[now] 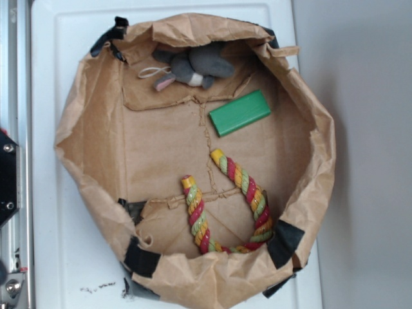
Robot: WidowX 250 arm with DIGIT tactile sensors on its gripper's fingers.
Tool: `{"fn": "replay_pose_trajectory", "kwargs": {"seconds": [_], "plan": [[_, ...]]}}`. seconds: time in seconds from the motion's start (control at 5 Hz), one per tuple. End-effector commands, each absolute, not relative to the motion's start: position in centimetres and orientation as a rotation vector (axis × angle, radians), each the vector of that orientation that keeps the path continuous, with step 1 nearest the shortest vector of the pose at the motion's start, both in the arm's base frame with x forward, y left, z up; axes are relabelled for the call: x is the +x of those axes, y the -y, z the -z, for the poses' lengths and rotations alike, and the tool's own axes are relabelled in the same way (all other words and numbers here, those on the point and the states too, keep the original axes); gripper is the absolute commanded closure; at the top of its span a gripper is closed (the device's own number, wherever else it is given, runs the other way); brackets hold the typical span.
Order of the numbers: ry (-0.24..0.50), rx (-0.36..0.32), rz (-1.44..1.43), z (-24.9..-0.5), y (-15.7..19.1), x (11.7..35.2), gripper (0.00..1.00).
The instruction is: Grab the gray animal.
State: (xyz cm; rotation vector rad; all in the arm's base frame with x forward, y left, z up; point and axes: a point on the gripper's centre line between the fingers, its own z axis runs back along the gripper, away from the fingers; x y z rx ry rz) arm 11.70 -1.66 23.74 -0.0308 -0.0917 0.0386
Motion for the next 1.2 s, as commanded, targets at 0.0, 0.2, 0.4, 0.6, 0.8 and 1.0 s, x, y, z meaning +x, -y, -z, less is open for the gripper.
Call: {"fn": "replay_pose_trajectory", "kwargs": {"seconds": [0.0, 0.2, 0.4, 0.6, 0.8, 1.0], "plan": [[0.092, -0.031, -0.039, -23.7, 1.7, 11.7, 0.0], [0.142, -0.074, -0.114, -22.4, 3.1, 16.7, 0.0], [0.14, -0.09, -0.151, -21.8, 2.7, 20.6, 0.0], [0.179, -0.027, -0.219, -21.1, 0.7, 24.8, 0.0], [0.179, -0.027, -0.219, -21.1, 0.7, 24.8, 0.0], [0.179, -0.027, -0.219, -21.1, 0.7, 24.8, 0.0]]}}
